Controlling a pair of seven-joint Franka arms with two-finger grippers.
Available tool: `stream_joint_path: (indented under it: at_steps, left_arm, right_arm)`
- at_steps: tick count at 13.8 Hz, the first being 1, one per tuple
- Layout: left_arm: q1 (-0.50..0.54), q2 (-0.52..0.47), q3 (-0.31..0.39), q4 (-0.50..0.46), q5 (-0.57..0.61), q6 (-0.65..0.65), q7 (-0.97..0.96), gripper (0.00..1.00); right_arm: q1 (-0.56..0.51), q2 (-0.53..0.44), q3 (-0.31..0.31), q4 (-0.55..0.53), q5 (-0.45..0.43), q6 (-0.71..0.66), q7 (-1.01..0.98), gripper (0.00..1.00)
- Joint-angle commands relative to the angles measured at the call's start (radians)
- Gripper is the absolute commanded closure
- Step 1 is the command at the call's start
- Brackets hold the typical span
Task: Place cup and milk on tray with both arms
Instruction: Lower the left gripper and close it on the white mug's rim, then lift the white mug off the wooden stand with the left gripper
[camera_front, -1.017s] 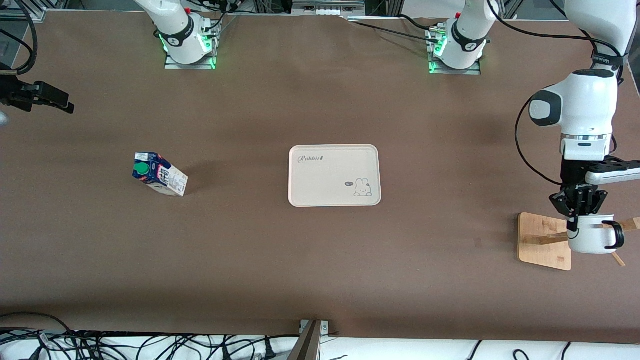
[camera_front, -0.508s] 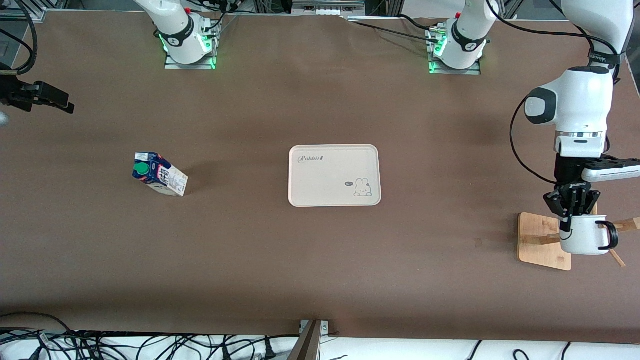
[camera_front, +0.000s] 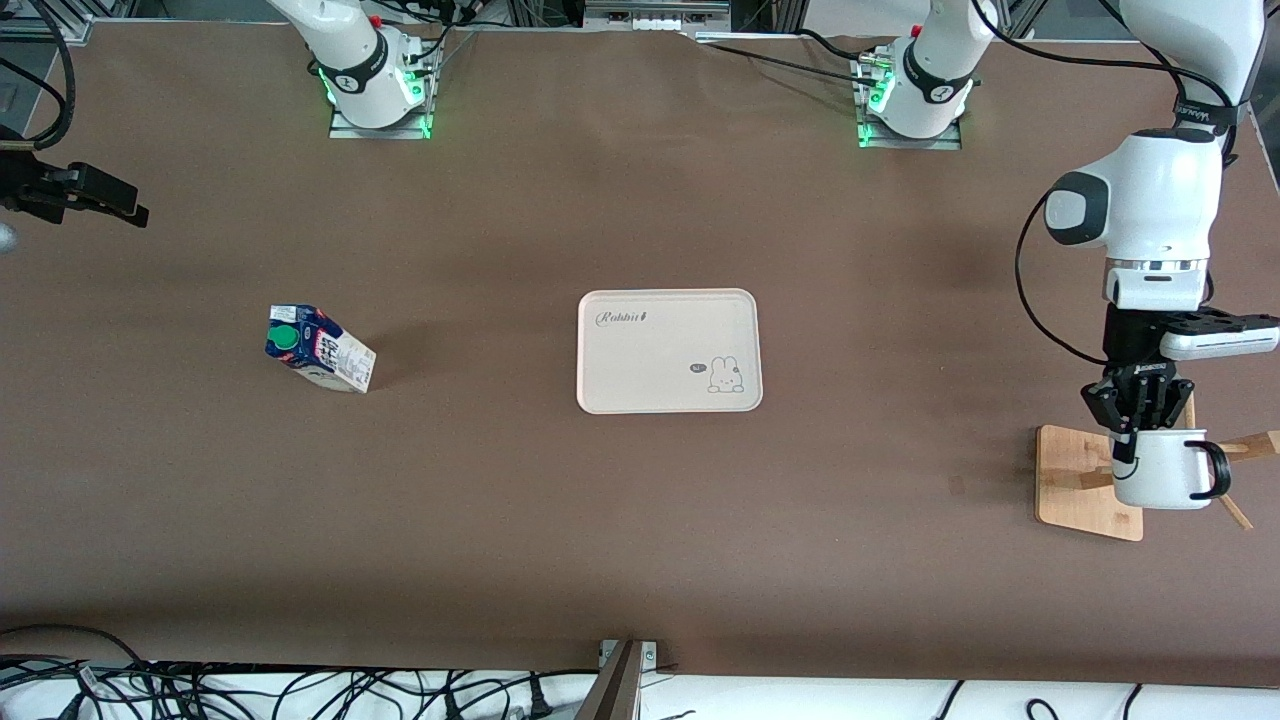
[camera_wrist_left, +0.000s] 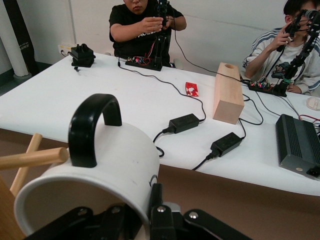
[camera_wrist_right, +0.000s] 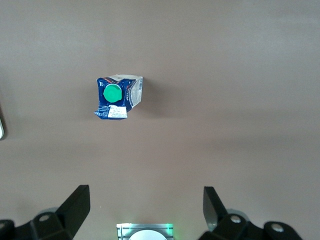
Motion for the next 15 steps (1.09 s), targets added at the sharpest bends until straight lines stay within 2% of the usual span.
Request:
stream_joint_path:
  at_steps: [1,9,12,14,15]
  left_arm:
    - [0.009,-0.045,-0.017,-0.024,0.007,0.002,-0.024,1.00]
    - [0.007,-0.045,-0.086,-0.073,0.005,0.000,-0.235,1.00]
    - [0.007,-0.048,-0.137,-0.096,0.004,-0.003,-0.342,1.00]
    - [0.007,-0.062,-0.169,-0.116,-0.011,-0.033,-0.366,1.00]
    - [0.007,-0.081,-0.188,-0.122,-0.011,-0.100,-0.367,1.00]
  right_arm:
    - [-0.005,-0.001,0.004,0.019,0.018,-0.019,0.008,0.00]
    - [-0.005,-0.001,0.004,0.019,0.018,-0.019,0.008,0.00]
    - [-0.005,-0.001,0.004,0.019,0.018,-0.019,0.008,0.00]
    - [-0.005,-0.001,0.004,0.019,0.018,-0.019,0.008,0.00]
    - [-0.005,-0.001,0.004,0.019,0.018,-0.019,0.008,0.00]
